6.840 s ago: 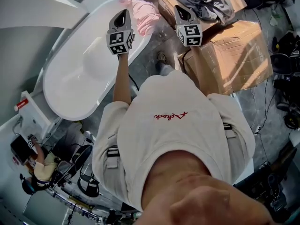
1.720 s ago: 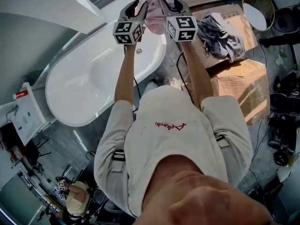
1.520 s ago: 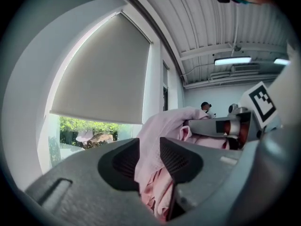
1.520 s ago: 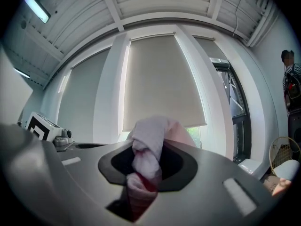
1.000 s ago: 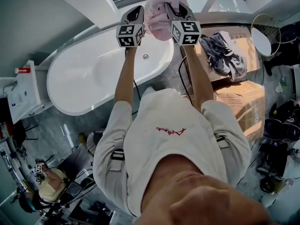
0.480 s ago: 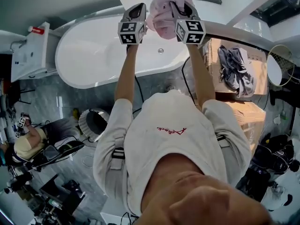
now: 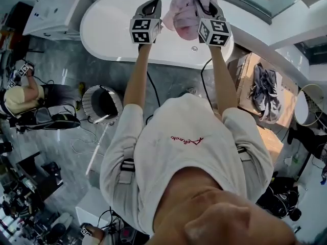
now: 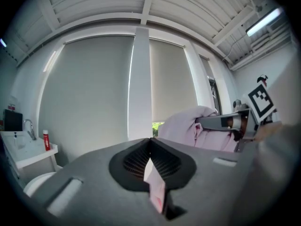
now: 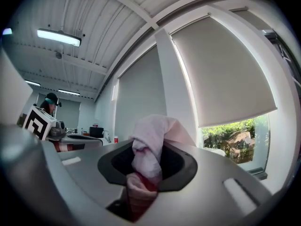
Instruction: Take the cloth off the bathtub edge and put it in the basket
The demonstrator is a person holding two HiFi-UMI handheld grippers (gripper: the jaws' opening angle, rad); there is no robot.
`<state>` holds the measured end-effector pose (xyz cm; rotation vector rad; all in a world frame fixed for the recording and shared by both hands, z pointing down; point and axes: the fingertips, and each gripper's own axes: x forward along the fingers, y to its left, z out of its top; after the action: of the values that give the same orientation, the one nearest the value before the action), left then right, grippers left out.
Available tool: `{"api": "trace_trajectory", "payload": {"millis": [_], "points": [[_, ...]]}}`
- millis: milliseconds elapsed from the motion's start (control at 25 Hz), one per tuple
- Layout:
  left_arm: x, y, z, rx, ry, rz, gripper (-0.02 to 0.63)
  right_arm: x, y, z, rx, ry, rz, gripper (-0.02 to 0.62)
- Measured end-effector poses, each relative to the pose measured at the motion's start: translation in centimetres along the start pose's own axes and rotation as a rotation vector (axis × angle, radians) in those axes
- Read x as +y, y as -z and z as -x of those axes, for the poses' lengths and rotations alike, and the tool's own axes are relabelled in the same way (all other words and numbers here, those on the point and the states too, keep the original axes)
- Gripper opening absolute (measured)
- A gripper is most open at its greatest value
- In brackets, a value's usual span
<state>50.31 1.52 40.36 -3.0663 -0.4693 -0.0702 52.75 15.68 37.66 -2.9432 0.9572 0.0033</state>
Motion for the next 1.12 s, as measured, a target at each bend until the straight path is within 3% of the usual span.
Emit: {"api": "trace_trajectory", "payload": {"millis": [440, 720, 1120], "points": [[6.7, 1.5, 14.6, 0.022, -0.190, -0.002, 0.000, 16.1, 0.0, -0.3, -0.008, -0.240, -0.025, 0.106], [13.2, 1.4, 28.5, 0.013, -0.425, 0.021, 0.000, 30.0, -0.6, 0.2, -0.011, -0.455, -0.031, 0.106], [18.9, 2.1, 49.1, 0.009, -0.769, 0.064, 0.000, 49.8, -0.3, 3.2, 0.021, -0.777, -0.047, 0.106]]}}
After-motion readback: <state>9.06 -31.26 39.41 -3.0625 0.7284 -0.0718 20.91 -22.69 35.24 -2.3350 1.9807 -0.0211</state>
